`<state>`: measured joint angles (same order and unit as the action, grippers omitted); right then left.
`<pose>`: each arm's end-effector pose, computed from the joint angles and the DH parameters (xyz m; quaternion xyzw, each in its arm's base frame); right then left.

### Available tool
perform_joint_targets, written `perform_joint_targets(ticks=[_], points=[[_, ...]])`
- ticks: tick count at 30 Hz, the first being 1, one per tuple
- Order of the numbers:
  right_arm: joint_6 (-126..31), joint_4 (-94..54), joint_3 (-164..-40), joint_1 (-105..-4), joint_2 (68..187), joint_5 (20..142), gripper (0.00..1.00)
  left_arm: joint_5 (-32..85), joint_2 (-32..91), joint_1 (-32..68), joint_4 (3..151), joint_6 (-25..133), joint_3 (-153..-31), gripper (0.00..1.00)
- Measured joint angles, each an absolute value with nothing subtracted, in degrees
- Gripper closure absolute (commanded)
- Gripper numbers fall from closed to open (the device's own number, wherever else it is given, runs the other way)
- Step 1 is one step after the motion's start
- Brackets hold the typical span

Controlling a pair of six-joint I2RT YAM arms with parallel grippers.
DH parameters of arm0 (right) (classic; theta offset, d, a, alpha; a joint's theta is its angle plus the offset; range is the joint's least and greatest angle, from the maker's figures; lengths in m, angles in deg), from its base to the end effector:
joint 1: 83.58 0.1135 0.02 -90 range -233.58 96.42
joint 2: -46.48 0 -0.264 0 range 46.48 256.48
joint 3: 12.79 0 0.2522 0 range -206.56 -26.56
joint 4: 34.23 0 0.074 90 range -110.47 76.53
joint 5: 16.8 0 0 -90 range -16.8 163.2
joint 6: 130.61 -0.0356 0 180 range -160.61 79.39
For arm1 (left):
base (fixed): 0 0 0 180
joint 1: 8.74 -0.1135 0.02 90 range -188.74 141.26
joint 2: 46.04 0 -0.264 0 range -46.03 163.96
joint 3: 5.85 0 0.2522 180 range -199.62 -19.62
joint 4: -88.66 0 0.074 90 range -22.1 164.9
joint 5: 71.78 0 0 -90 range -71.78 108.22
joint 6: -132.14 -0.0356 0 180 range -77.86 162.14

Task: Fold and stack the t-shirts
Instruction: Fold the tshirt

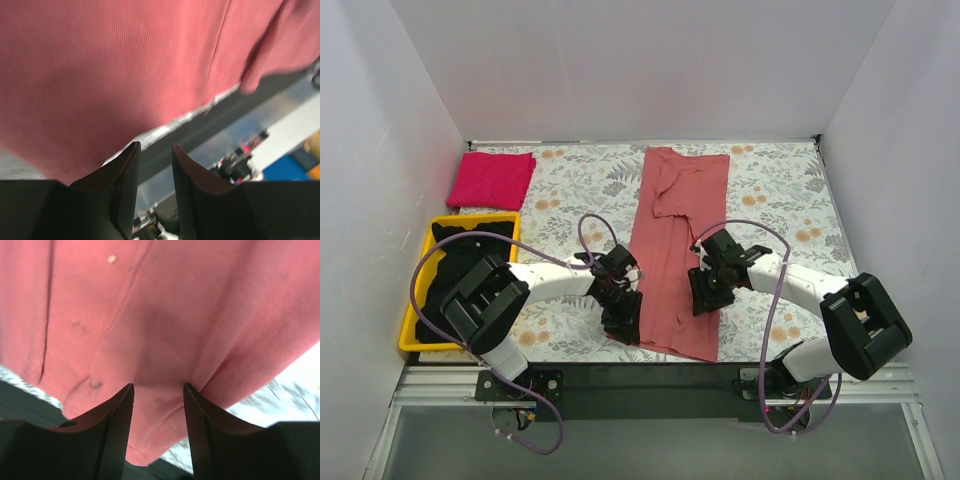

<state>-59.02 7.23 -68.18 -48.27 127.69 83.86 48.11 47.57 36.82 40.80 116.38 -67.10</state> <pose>0.1992 0.1492 0.1640 -0.1615 0.9629 0.1699 0.1338 0.1746 -0.2034 0.1386 0.2171 -0.9381 0.2001 0.1810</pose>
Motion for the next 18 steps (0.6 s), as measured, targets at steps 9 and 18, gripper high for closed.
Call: perform_joint_targets(ticks=[9, 18], points=[[-58.61, 17.44, -68.38, -52.23, 121.89, 74.90, 0.46, 52.48, 47.61, 44.27, 38.83, 118.52, -76.24, 0.62], [-54.56, 8.65, -82.72, -52.20, 121.85, 75.03, 0.49, 43.91, 41.58, 33.56, 39.53, 120.10, -81.66, 0.52]])
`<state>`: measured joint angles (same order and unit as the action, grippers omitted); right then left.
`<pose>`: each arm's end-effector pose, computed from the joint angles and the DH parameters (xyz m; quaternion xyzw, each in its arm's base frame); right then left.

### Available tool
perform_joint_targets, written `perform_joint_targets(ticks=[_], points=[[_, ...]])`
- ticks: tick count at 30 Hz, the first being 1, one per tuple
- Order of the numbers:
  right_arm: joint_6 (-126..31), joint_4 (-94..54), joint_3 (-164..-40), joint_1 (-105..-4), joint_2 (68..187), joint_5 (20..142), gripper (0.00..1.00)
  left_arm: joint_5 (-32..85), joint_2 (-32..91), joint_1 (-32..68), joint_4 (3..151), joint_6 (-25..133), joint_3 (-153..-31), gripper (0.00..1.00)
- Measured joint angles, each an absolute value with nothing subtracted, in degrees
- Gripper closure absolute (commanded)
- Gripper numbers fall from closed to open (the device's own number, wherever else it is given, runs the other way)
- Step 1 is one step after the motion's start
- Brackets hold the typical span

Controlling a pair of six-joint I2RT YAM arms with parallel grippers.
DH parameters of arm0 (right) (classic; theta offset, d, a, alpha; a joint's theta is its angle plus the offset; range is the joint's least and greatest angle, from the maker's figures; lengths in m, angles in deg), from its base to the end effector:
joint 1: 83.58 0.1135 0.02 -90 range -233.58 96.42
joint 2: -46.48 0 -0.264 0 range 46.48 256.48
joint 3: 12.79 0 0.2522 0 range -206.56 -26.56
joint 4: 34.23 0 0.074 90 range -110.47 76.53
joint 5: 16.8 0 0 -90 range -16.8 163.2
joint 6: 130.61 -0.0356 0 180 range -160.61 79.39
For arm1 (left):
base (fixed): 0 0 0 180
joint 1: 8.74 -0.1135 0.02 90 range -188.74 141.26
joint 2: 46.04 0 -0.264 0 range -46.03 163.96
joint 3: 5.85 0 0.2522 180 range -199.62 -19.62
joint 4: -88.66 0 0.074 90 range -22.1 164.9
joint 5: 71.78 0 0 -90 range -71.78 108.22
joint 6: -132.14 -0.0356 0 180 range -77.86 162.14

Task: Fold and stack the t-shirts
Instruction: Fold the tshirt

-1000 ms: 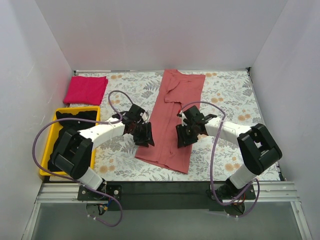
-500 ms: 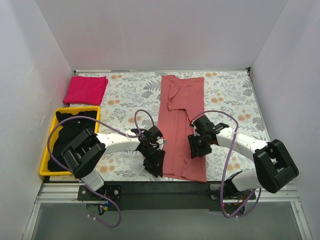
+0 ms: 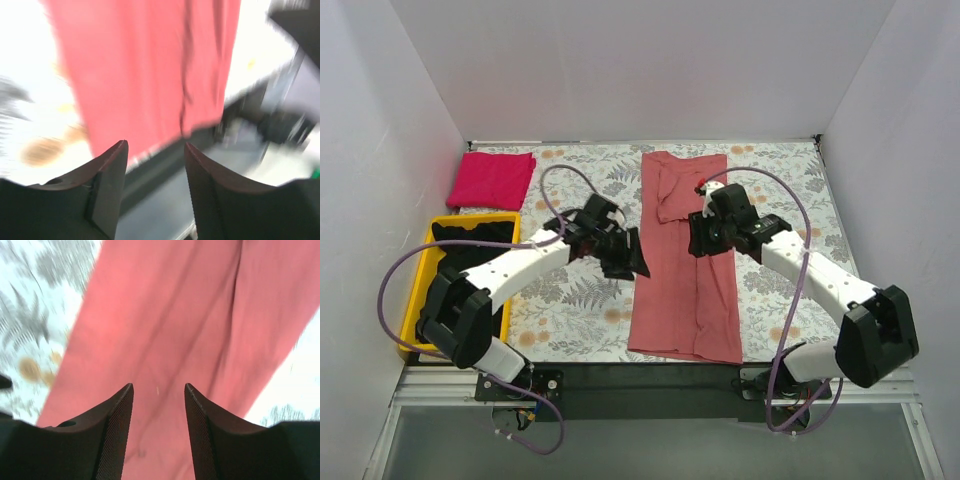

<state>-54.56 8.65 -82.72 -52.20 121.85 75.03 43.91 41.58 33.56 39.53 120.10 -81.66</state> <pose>0.2361 0.1453 0.2632 -0.1472 0.9228 0.1508 0.3225 0.2170 -0.2183 0.2329 0.2359 -0.9155 0.3193 0.0648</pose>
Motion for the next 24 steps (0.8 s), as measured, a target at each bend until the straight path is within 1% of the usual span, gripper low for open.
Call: perform_joint_targets(ticks=[2, 5, 9, 15, 20, 24], points=[[-53.58, 4.37, -85.65, -52.18, 125.43, 74.83, 0.49, 40.72, 40.00, 26.41, 40.62, 119.66, -81.44, 0.50], [-51.99, -1.53, -89.58, -51.96, 132.84, 73.89, 0.49, 34.65, 39.37, 16.49, 42.52, 118.04, -81.37, 0.44], [-49.58, -7.37, -93.56, -51.68, 142.61, 71.82, 0.50, 28.46, 39.72, 9.10, 44.99, 115.92, -80.28, 0.42], [-46.11, -10.43, -102.67, -50.65, 154.48, 68.73, 0.50, 21.40, 41.93, 7.16, 50.33, 113.67, -75.71, 0.42], [-43.90, -12.14, -108.46, -48.97, 160.30, 65.74, 0.50, 18.60, 45.51, 7.18, 50.78, 111.75, -74.33, 0.42], [-43.09, -13.05, -110.91, -48.03, 163.66, 64.06, 0.50, 17.40, 45.58, 7.18, 51.62, 110.70, -74.33, 0.43]])
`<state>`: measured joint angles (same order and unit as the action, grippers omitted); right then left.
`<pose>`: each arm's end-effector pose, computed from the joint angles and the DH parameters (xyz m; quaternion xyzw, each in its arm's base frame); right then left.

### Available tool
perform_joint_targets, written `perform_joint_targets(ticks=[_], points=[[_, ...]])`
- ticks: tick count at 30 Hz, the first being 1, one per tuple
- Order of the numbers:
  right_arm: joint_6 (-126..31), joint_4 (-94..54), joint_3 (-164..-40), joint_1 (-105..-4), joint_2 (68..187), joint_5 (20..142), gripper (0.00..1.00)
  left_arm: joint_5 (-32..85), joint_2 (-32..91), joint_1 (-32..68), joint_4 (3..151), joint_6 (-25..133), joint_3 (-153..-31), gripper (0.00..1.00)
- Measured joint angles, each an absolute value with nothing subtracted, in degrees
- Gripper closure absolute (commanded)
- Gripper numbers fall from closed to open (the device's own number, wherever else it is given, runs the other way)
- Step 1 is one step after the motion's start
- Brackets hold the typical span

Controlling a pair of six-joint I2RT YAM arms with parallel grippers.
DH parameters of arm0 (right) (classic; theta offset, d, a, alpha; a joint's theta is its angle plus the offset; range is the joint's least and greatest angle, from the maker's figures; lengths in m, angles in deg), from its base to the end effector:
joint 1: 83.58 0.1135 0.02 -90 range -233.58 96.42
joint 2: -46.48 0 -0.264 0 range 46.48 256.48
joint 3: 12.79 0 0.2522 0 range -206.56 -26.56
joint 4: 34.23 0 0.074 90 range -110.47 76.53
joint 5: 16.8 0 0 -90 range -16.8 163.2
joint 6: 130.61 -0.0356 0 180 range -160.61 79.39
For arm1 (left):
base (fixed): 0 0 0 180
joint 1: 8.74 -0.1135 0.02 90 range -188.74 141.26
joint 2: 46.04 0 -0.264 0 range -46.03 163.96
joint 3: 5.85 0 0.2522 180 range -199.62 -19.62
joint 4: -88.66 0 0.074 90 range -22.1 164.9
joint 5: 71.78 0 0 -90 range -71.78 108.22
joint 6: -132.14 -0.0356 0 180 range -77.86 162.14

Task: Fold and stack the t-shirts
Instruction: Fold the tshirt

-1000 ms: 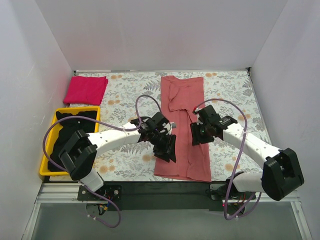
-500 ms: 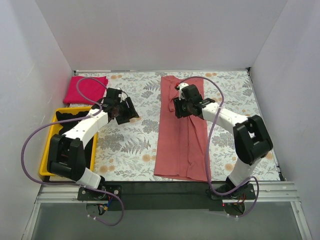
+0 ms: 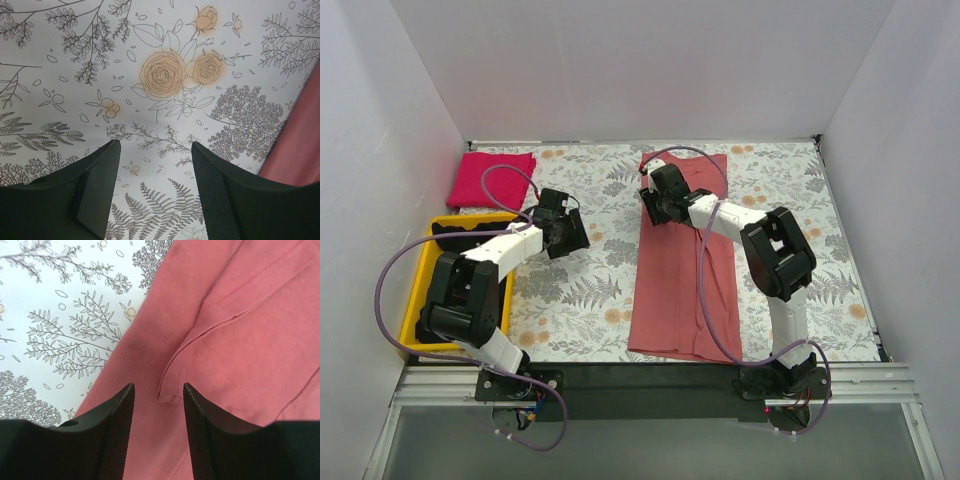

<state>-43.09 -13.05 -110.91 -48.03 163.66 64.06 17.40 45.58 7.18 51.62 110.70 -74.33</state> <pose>0.3794 0.2642 0.1955 -0.2252 0.8765 0.0683 0.4200 0.3020 -0.0856 0.1832 -0.4301 0.8653 -0.1678 0.1951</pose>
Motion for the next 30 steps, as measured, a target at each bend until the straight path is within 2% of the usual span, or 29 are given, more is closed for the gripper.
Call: perform_joint_targets(ticks=[4, 12, 16, 20, 23, 30], points=[[-42.70, -13.05, -111.20, -47.48, 165.45, 62.50, 0.51, 17.10, 45.58, 7.18, 51.86, 110.24, -74.33, 0.43], [-41.84, -13.03, -111.42, -47.50, 166.31, 60.80, 0.61, 17.12, 45.58, 7.18, 52.42, 110.04, -74.33, 0.44], [-41.67, -13.14, -112.03, -47.50, 167.09, 60.30, 0.75, 17.18, 45.58, 7.18, 52.56, 110.02, -74.33, 0.44], [-41.63, -13.14, -112.03, -47.48, 167.40, 59.58, 0.94, 17.53, 45.58, 7.18, 52.62, 110.00, -74.33, 0.44], [-41.49, -13.18, -112.05, -47.50, 167.38, 58.59, 0.99, 17.71, 45.58, 7.18, 52.66, 109.98, -74.33, 0.44], [-38.94, -13.18, -112.05, -47.90, 167.18, 58.40, 0.99, 17.84, 45.58, 7.18, 52.66, 109.82, -74.33, 0.44]])
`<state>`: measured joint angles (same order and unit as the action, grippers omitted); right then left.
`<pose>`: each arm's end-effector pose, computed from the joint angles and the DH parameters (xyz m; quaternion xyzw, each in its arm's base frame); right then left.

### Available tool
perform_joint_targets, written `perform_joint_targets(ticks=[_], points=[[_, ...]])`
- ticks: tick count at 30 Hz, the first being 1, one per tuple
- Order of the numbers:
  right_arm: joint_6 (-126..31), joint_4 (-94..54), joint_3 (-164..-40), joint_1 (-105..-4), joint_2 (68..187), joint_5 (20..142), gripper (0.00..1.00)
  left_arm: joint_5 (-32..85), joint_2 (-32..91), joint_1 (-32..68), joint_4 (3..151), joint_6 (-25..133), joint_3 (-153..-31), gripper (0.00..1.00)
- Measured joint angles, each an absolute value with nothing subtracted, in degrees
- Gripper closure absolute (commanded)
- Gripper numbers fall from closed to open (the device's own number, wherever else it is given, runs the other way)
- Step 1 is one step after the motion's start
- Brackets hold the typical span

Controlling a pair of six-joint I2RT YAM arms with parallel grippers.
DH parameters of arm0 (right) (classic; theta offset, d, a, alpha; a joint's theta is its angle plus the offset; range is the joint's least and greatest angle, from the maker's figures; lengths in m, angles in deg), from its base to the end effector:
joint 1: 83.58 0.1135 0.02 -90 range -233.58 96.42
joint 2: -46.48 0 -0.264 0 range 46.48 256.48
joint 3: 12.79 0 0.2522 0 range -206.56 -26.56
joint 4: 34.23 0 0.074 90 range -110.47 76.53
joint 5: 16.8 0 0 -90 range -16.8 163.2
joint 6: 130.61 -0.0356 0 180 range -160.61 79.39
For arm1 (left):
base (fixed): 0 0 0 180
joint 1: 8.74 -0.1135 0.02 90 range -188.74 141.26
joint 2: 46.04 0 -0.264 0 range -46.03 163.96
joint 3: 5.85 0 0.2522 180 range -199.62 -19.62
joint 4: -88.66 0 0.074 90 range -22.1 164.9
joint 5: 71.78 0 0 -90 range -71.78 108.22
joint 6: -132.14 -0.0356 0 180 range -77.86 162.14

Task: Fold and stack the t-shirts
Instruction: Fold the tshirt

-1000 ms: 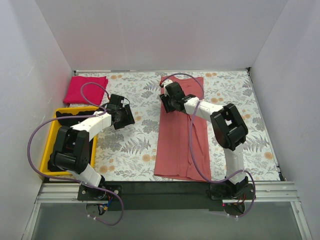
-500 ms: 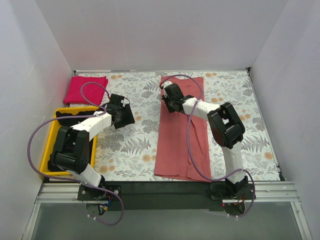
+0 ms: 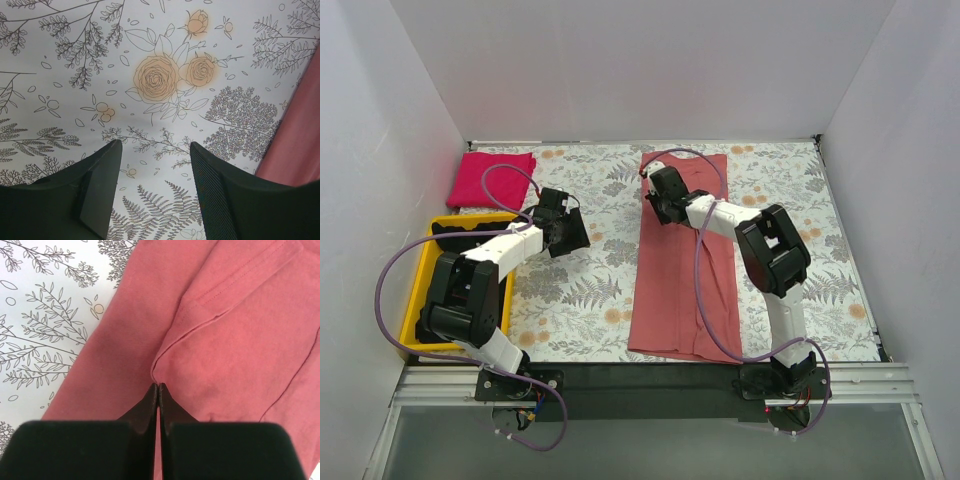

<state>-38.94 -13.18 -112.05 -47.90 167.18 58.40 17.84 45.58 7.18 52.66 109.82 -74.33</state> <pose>0.3867 0.2664 0.1751 -0.2415 0.8765 0.0041 0.4165 0.3036 -0.0863 0.1842 -0.4215 0.8669 -0.1750 0.2005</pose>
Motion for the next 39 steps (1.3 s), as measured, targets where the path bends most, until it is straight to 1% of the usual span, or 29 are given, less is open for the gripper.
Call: perform_joint_targets(ticks=[7, 11, 23, 36, 39], points=[[-38.81, -12.92, -112.05, -52.38, 166.57, 64.62, 0.99, 18.01, 45.58, 7.18, 52.66, 109.47, -74.33, 0.44], [-39.53, -12.51, -112.03, -55.68, 166.57, 69.50, 0.95, 18.43, 45.58, 7.18, 52.66, 109.41, -74.33, 0.44], [-46.08, -11.92, -110.96, -62.78, 166.57, 83.64, 0.94, 19.98, 46.32, 7.18, 52.64, 109.01, -74.33, 0.45], [-53.86, -12.53, -108.27, -66.41, 166.33, 89.94, 0.94, 20.37, 46.52, 7.18, 52.58, 108.90, -74.33, 0.44], [-53.91, -12.55, -108.27, -66.48, 166.33, 91.66, 0.88, 20.42, 46.52, 7.18, 52.58, 108.80, -74.33, 0.45]])
